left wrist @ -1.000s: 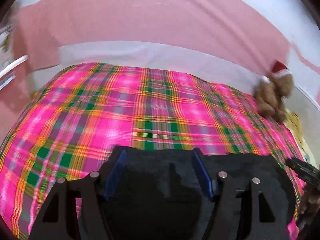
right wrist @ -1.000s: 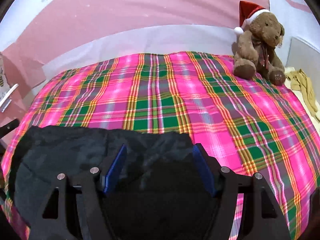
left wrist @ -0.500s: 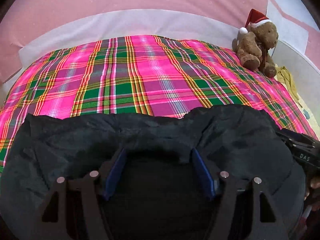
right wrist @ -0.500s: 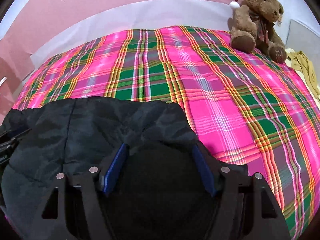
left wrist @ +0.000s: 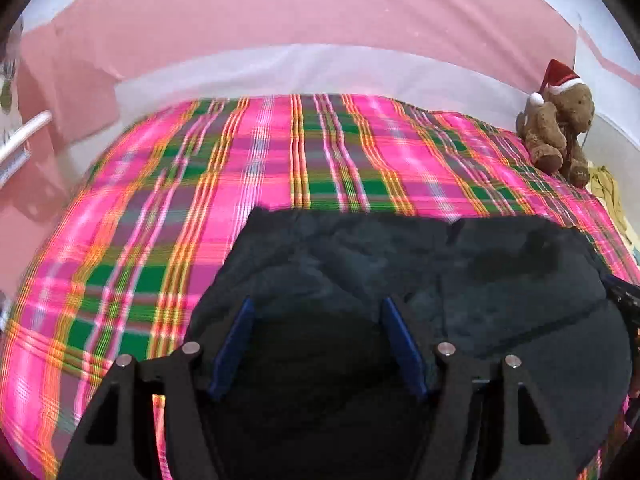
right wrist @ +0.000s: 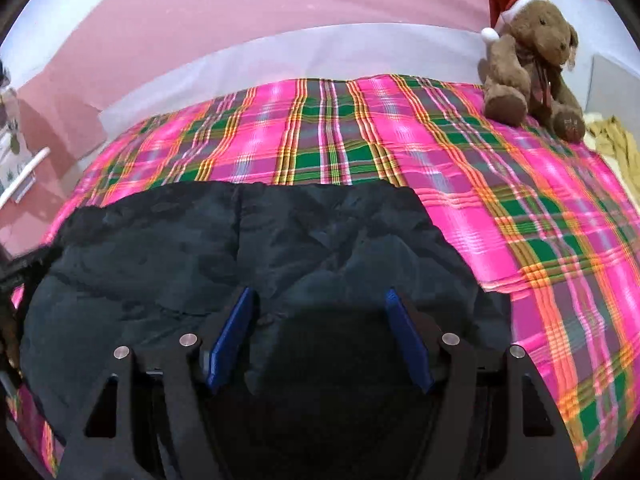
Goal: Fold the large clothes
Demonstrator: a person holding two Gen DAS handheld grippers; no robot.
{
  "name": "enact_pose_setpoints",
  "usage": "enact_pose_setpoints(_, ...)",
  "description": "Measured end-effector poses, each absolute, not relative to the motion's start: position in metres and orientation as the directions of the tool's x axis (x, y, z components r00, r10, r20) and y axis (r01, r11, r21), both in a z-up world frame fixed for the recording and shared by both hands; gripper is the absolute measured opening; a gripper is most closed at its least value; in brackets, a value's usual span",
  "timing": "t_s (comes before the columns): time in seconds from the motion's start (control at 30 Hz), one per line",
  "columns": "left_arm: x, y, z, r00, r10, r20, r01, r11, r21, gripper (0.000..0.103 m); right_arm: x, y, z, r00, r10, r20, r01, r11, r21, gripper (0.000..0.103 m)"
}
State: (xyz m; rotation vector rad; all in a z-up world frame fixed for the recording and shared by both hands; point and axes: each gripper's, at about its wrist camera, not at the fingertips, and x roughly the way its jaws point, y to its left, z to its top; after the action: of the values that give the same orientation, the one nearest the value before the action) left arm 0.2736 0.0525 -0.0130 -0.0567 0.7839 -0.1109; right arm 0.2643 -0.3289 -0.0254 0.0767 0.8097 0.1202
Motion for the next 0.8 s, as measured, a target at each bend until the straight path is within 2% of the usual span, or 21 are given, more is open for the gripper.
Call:
enact_pose_setpoints(0.27,0.267,0.048,-0.018,0.731,-0.098,-0.675,0.064,0.995,-0.075,0.07,0.255,-0.336,-0.01,0.703,0.143,-0.697,-0.086,0.989,0.116,0.068)
enact_pose_setpoints(0.37,0.262,0.055,-0.008,0.739,-0.103,-0.665,0.069,0.995,-0.077,0.07,0.254,-0.349,-0.004,0.725,0.101,-0.681,-0.062,0.995,0.081,0.068)
enact_pose_setpoints(0.5,0.267,0.066,-0.008,0.746,-0.07,-0.663,0.034,0.997,-0.067,0.07,0.269,-0.377,-0.024,0.686,0.058,-0.726,0.01,0.996,0.089,0.068)
enact_pose_setpoints(0.8,0.267,0.064,-0.026,0.739,-0.071,-0.67,0.026,0.997,-0.077,0.072,0.276,-0.383,-0.043,0.683,0.068,-0.727,0.024,0.993,0.115,0.068)
